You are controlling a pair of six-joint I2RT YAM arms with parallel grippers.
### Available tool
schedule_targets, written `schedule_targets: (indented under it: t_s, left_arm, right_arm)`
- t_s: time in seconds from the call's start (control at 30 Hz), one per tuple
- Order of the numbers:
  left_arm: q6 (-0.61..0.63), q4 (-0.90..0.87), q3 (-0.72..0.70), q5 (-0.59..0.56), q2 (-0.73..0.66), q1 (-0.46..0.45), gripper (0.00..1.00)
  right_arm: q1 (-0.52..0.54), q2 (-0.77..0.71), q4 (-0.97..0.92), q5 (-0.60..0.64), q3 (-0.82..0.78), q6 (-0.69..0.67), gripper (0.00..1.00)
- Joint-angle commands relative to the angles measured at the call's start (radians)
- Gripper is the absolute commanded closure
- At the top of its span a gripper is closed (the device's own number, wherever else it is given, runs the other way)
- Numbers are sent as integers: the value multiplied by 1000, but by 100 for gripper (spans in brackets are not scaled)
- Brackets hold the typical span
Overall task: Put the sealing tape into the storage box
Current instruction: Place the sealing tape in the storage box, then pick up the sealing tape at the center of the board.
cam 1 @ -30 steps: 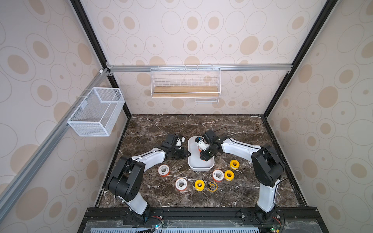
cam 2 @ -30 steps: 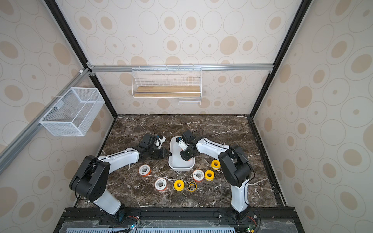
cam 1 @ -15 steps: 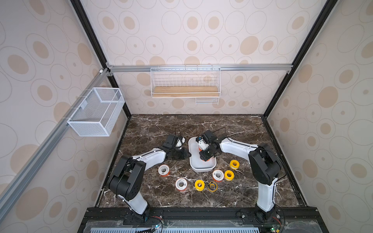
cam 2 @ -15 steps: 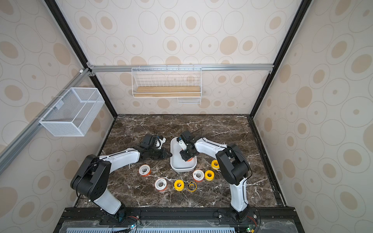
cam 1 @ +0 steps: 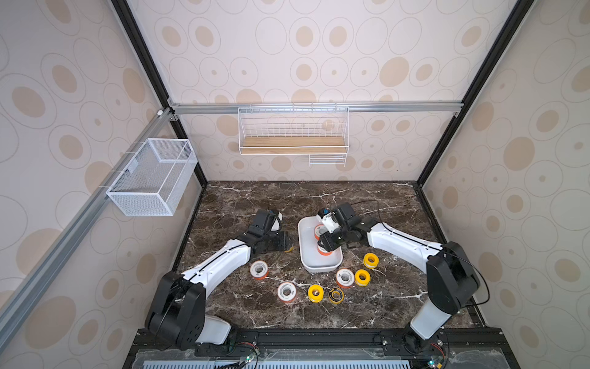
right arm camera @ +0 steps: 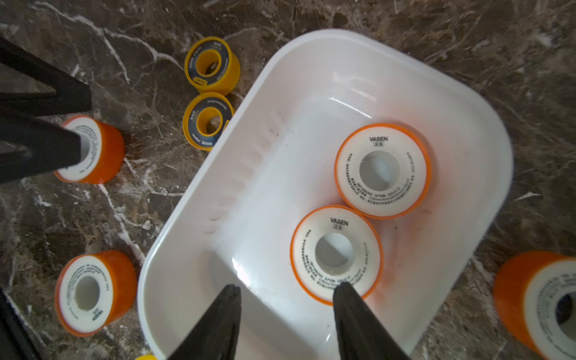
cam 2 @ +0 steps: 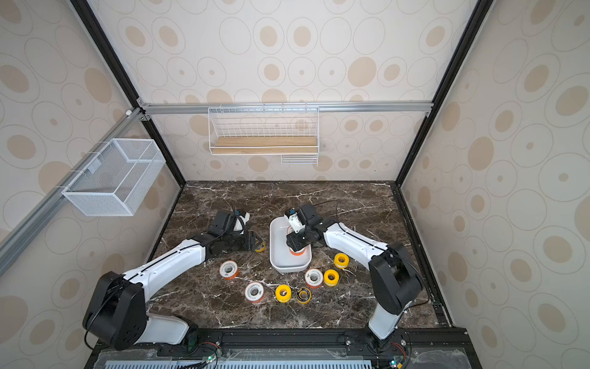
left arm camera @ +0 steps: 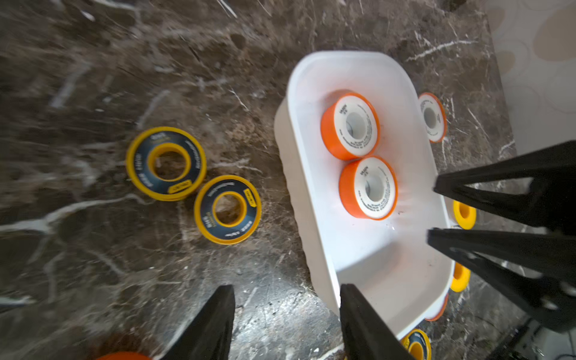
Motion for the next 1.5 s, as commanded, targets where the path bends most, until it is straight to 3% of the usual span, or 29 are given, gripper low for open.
schedule_targets:
  t_s: [0.0, 0.3, 0.47, 0.97, 1.47]
  left_arm:
    - [9, -74, -39, -179, -79, 9, 42]
    - [-78, -142, -198, -474, -291, 60, 42]
    - [-150, -149, -267, -544, -345, 71, 38]
    - [-236, -77, -365, -453, -253, 77, 45]
    - [-208, -33, -383, -377, -165, 77, 50]
  right_arm:
    - [-46, -72, 55, -19, -71, 50, 46]
    - [-200, -210, 157, -18, -265, 54, 46]
    - [-248, -226, 208, -32, -330, 45, 46]
    - [-258, -235, 200, -2, -350, 29, 45]
    - [-259, -219, 194, -5, -343, 26, 45]
